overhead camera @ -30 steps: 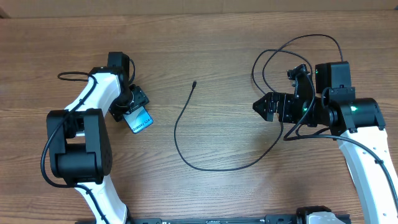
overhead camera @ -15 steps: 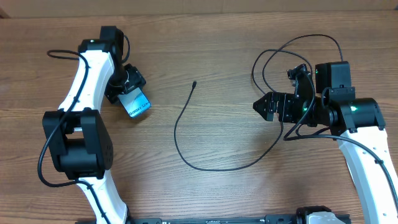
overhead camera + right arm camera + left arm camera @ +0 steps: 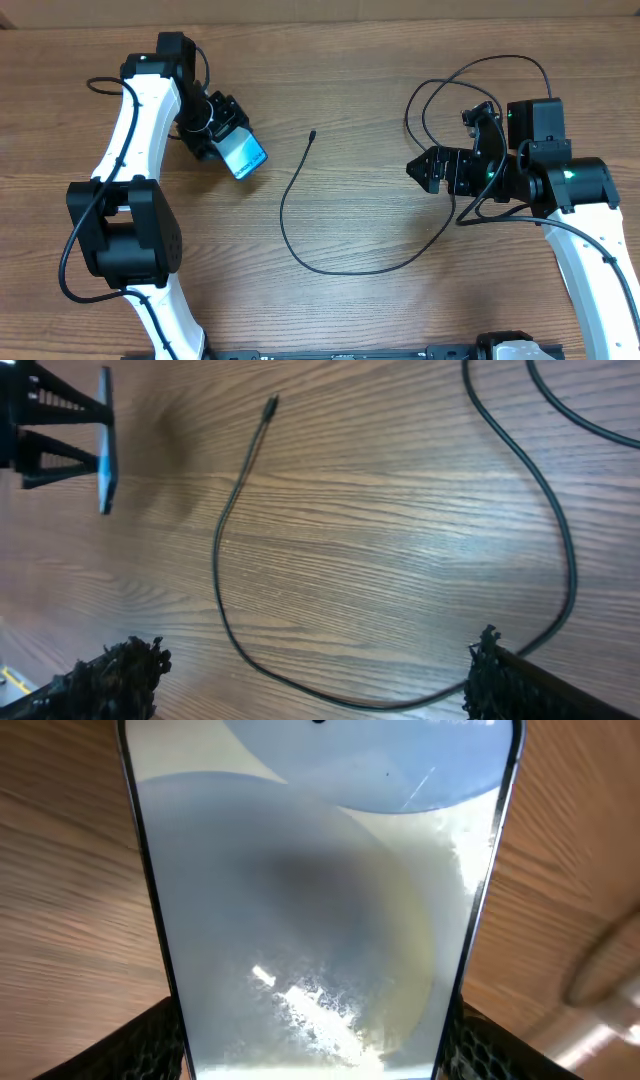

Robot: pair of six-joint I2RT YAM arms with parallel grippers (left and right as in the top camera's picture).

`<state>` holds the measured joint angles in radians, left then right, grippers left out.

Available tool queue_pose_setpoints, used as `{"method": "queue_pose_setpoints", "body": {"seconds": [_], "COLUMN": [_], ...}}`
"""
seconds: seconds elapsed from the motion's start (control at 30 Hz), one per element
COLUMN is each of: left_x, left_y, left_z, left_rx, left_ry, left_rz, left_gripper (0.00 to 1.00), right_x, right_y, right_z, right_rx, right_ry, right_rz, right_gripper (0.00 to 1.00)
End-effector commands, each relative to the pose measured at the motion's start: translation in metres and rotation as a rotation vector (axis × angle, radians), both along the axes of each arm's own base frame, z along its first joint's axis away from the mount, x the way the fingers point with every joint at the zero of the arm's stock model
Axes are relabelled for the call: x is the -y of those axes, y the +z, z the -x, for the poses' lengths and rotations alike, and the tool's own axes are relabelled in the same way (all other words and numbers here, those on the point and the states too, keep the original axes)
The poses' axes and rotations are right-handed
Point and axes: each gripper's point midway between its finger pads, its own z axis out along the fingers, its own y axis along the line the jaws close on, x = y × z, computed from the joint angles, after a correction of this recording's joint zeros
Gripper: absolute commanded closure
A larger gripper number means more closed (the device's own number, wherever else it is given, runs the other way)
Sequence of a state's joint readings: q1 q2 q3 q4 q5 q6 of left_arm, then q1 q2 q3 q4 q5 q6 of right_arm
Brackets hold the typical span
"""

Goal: Plug charger to phone and switch on socket

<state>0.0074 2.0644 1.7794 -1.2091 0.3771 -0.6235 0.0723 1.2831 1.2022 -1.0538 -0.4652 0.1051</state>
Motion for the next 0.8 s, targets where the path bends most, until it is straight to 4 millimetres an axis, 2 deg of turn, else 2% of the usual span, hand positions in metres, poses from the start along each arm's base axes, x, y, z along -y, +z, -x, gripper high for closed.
{"method": "queue_pose_setpoints", "body": {"seconds": [0.0, 0.33, 0.4, 0.5, 0.77], "left_x": [0.025, 0.051, 0.054, 0.056, 0.063], "left_y": [0.026, 0.046, 0.048, 0.05, 0.056], "left_z": [-0.007, -0.005, -0.004, 0.001, 0.019], "left_rx": [0.005, -0.05, -0.07, -0.128, -0.245], "left_ry": [0.063, 0.116, 0.138, 0.19, 0.236], "left_rz": [0.18, 0.379, 0.402, 0.425, 0.472], "left_gripper": [0.39, 0.43, 0.48, 0.52, 0.56], "right_x": [-0.008, -0.009, -0.009, -0.009, -0.009], "right_y": [0.005, 0.005, 0.004, 0.0, -0.007], "right_z": [0.0, -0.008, -0.009, -0.01, -0.012], "right_rx": [0.009, -0.035, -0.037, -0.066, -0.106], "right_ry": [0.021, -0.075, -0.076, -0.099, -0.124], "right_rz": [-0.053, -0.104, -0.104, -0.115, -0.122], "right_gripper": [0.0, 0.0, 0.0, 0.0, 0.0]}}
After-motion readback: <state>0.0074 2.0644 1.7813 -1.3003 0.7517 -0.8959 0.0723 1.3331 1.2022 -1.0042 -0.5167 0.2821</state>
